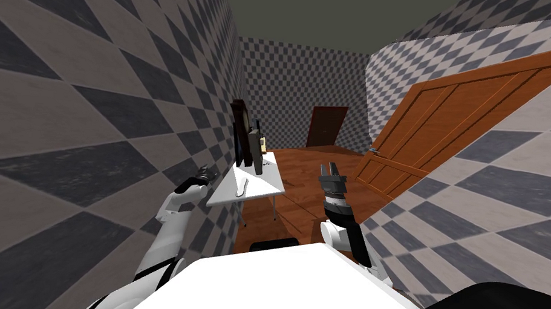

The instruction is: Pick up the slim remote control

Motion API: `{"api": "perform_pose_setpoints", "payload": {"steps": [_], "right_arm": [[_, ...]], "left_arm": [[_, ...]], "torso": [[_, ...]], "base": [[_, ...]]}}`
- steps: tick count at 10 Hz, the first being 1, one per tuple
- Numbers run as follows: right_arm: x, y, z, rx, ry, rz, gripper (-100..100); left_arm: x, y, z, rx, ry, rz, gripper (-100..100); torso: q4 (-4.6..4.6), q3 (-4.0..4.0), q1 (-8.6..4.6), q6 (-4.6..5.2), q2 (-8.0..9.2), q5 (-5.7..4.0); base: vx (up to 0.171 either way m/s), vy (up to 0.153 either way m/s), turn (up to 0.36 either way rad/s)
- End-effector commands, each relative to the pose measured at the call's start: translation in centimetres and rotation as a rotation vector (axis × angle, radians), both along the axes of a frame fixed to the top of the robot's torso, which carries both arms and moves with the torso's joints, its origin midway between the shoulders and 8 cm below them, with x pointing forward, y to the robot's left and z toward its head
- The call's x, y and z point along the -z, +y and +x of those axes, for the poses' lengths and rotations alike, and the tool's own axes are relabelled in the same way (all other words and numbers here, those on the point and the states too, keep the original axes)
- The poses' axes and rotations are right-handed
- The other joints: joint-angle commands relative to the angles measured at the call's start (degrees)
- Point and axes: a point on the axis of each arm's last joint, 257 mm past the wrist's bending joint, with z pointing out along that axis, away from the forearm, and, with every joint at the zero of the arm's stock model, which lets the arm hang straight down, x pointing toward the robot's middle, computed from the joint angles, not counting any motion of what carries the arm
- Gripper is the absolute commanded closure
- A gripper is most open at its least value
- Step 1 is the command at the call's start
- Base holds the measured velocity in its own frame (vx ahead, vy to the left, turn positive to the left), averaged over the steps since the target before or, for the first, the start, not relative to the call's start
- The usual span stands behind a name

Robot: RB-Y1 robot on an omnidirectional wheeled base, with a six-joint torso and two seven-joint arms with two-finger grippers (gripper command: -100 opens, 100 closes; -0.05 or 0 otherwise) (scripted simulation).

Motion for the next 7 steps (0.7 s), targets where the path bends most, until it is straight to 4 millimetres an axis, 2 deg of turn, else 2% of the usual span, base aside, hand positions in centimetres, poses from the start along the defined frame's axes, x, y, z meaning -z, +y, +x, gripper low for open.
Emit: {"api": "perform_pose_setpoints", "payload": {"steps": [1, 2, 3, 4, 6, 7], "right_arm": [[0.0, 0.0, 0.0, 0.0, 0.0, 0.0, 0], [0.0, 0.0, 0.0, 0.0, 0.0, 0.0, 0], [0.0, 0.0, 0.0, 0.0, 0.0, 0.0, 0], [0.0, 0.0, 0.0, 0.0, 0.0, 0.0, 0], [0.0, 0.0, 0.0, 0.0, 0.0, 0.0, 0], [0.0, 0.0, 0.0, 0.0, 0.0, 0.0, 0]], "left_arm": [[0.3, 0.8, 0.8, -0.02, 0.024, -0.063, -100], [1.3, 0.9, 0.7, -0.024, 0.053, -0.074, -100], [0.9, 1.7, 1.4, -0.041, 0.054, -0.127, -100], [2.3, 1.8, 1.2, -0.047, 0.091, -0.142, -100], [2.9, 2.4, 1.7, -0.068, 0.122, -0.208, -100], [3.8, 2.4, 1.4, -0.072, 0.151, -0.219, -100]], "torso": [[0.0, 0.0, 0.0, 0.0, 0.0, 0.0], [0.0, -0.02, -0.02, 0.01, -0.04, 0.0], [-0.01, -0.02, -0.04, 0.01, -0.04, -0.01], [-0.01, -0.04, -0.1, 0.01, -0.08, -0.02], [-0.01, -0.02, -0.03, 0.0, -0.02, -0.01], [0.0, -0.01, -0.08, 0.01, -0.02, -0.01]], "base": [[0.013, -0.029, 0.034], [0.013, -0.036, 0.017], [0.022, -0.054, 0.021], [0.018, -0.052, 0.015], [0.005, -0.038, 0.007], [0.01, -0.051, 0.016]]}}
